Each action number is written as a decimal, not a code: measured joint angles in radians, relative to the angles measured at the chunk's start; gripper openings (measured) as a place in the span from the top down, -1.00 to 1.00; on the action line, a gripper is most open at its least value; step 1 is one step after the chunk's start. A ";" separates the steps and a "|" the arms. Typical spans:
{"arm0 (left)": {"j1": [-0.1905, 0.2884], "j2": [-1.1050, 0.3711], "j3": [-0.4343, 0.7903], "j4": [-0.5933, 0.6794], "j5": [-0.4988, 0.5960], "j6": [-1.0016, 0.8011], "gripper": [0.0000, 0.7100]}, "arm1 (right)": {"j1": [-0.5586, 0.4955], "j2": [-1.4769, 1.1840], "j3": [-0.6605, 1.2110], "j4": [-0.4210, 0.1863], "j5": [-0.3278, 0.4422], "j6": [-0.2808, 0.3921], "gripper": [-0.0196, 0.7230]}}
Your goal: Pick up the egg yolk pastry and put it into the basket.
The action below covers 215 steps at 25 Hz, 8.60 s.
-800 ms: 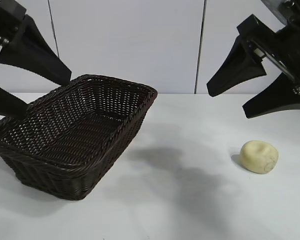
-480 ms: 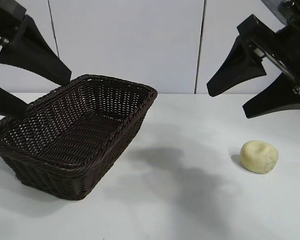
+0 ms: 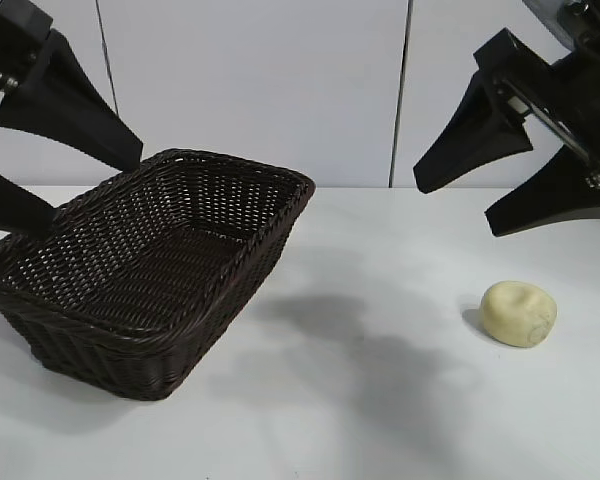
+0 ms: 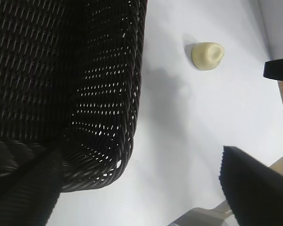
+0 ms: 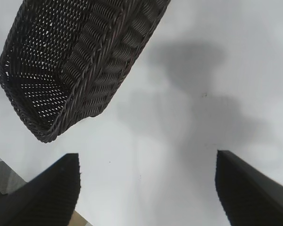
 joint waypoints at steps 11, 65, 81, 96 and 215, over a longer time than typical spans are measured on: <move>0.000 0.000 0.000 -0.002 -0.043 0.000 -0.83 | 0.000 0.000 0.000 0.000 0.000 0.000 -0.59; -0.214 0.289 -0.090 1.041 -0.139 -1.978 -0.83 | 0.000 0.000 0.000 0.000 0.000 -0.001 -0.59; -0.216 0.305 -0.081 1.043 -0.142 -1.978 -0.53 | 0.000 0.000 0.000 -0.004 0.000 -0.001 -0.59; -0.216 0.305 -0.081 1.043 -0.128 -1.978 0.19 | 0.000 0.000 0.000 -0.004 0.000 -0.001 -0.59; 0.109 0.426 -0.667 0.869 0.425 -0.585 -0.72 | 0.000 0.000 0.000 -0.050 0.000 0.000 -0.59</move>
